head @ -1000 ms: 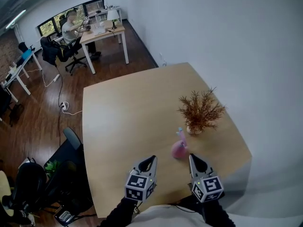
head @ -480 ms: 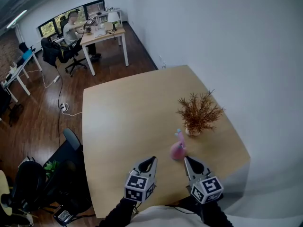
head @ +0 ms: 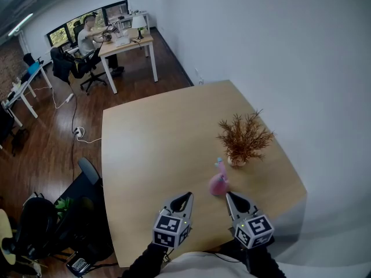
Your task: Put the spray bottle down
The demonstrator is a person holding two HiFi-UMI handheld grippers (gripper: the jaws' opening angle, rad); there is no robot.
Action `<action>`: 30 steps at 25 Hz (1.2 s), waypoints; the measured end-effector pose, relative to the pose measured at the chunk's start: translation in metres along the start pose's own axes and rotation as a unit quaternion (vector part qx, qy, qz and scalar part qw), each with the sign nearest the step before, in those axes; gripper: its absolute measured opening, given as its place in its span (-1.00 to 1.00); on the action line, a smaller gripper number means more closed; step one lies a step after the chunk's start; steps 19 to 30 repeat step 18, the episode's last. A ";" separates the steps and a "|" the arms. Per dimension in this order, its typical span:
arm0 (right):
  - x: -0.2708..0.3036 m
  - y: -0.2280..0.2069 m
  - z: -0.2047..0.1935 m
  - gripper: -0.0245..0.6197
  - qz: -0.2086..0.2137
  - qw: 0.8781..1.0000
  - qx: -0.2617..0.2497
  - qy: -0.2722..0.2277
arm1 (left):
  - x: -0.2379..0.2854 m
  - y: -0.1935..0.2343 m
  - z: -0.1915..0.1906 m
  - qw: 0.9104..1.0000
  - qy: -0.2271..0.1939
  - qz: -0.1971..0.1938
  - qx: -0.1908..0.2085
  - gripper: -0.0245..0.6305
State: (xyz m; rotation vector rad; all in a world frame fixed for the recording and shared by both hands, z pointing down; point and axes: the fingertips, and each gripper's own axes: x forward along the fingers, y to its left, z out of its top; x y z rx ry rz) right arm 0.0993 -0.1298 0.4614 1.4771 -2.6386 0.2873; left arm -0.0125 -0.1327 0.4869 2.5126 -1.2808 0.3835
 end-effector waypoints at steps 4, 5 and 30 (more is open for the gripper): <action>0.000 0.000 -0.001 -0.99 -0.001 1.000 0.001 0.002 | 0.000 -0.001 -0.001 1.000 0.000 -0.003 -0.001 -0.96; 0.000 0.000 -0.001 -0.99 -0.002 1.000 0.001 0.003 | 0.000 -0.002 -0.001 1.000 0.000 -0.003 -0.001 -0.96; -0.001 0.000 -0.003 -0.99 -0.004 1.000 0.004 0.006 | -0.002 -0.003 -0.003 1.000 0.003 -0.003 -0.002 -0.96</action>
